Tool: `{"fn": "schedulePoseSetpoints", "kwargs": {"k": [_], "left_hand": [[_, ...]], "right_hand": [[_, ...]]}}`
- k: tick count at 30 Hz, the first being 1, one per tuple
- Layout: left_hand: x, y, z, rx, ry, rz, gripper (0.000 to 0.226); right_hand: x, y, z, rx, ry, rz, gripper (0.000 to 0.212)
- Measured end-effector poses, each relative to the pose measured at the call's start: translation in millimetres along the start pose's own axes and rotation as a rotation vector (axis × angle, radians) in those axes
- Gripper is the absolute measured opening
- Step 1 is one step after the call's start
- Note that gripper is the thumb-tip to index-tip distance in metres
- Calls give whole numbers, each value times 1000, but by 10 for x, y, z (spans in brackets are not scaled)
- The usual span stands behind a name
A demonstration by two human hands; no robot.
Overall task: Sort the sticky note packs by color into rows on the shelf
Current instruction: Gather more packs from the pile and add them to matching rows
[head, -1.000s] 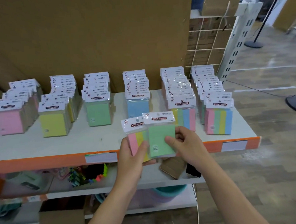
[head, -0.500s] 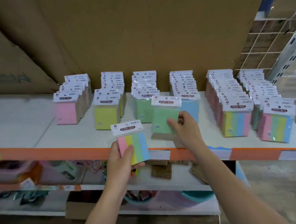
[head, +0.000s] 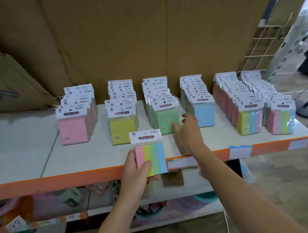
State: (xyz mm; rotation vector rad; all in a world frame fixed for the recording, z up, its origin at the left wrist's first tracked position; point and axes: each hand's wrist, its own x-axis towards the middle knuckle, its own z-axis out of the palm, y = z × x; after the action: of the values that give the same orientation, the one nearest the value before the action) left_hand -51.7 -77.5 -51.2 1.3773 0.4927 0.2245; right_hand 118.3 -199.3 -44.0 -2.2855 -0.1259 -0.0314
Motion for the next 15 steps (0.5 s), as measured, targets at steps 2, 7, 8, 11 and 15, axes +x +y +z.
{"fn": "schedulePoseSetpoints", "kwargs": {"k": [2, 7, 8, 11, 15], "left_hand": [[1, -1, 82, -22, -37, 27, 44], [-26, -34, 442, -88, -107, 68, 53], [-28, -48, 547, -91, -111, 71, 53], [-55, -94, 956, -74, -131, 95, 42], [-85, -194, 1610, 106, -113, 137, 6]], "right_hand": [[-121, 39, -141, 46, -7, 11, 40], [-590, 303, -656, 222, -183, -42, 17], [-652, 365, -759, 245, -247, -52, 18], [-714, 603, -1053, 278, -367, -96, 13], [-584, 1005, -1452, 294, -334, -90, 6]]}}
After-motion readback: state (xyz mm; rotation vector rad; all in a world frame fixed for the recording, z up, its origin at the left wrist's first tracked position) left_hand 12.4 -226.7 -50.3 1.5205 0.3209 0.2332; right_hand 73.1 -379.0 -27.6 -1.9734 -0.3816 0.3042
